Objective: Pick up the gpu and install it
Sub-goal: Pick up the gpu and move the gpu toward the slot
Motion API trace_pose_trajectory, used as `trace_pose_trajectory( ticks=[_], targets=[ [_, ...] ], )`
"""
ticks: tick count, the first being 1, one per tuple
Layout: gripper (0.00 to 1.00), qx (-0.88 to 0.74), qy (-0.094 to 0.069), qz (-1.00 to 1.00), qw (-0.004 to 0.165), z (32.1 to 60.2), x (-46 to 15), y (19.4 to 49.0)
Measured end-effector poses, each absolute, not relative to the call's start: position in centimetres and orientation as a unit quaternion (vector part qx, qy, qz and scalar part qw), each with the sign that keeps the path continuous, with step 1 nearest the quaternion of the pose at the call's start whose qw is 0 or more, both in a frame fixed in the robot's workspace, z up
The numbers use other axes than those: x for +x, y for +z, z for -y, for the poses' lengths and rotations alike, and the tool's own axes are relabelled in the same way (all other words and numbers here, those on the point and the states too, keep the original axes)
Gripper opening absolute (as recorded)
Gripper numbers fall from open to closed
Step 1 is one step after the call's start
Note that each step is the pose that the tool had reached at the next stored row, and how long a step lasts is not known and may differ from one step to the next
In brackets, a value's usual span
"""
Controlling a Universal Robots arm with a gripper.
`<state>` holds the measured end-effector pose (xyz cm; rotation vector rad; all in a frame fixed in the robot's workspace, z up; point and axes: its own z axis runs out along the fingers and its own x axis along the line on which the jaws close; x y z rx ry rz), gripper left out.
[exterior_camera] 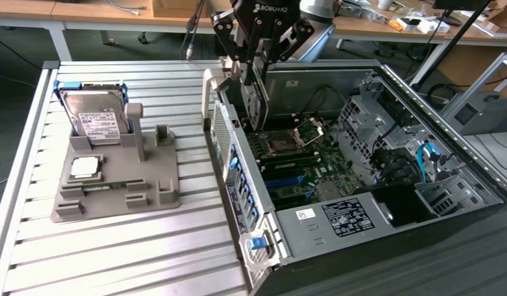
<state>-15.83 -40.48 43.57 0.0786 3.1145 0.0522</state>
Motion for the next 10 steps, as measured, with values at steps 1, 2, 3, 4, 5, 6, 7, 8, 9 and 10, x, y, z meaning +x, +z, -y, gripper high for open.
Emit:
trace_pose_trajectory(
  ticks=[1, 2, 3, 4, 5, 6, 7, 8, 9, 10],
  targets=[
    [0.27, 0.025, 0.017, -0.999, 0.013, 40.48, -15.67, 43.57],
    [0.27, 0.025, 0.017, -0.999, 0.013, 40.48, -15.61, 43.57],
    [0.27, 0.025, 0.017, -0.999, 0.013, 40.49, -15.53, 43.56],
    [0.27, 0.025, 0.017, -0.999, 0.013, 40.49, -15.38, 43.56],
    [0.27, 0.025, 0.017, -0.999, 0.013, 40.49, -15.31, 43.56],
    [0.27, 0.025, 0.017, -0.999, 0.013, 40.49, -15.23, 43.56],
    [0.27, 0.025, 0.017, -0.999, 0.013, 40.49, -15.12, 43.56],
    [0.27, 0.025, 0.017, -0.999, 0.013, 40.49, -15.05, 43.56],
    [0.27, 0.025, 0.017, -0.999, 0.013, 40.49, -14.97, 43.56],
    [0.27, 0.025, 0.017, -0.999, 0.013, 40.49, -14.87, 43.56]
  ],
)
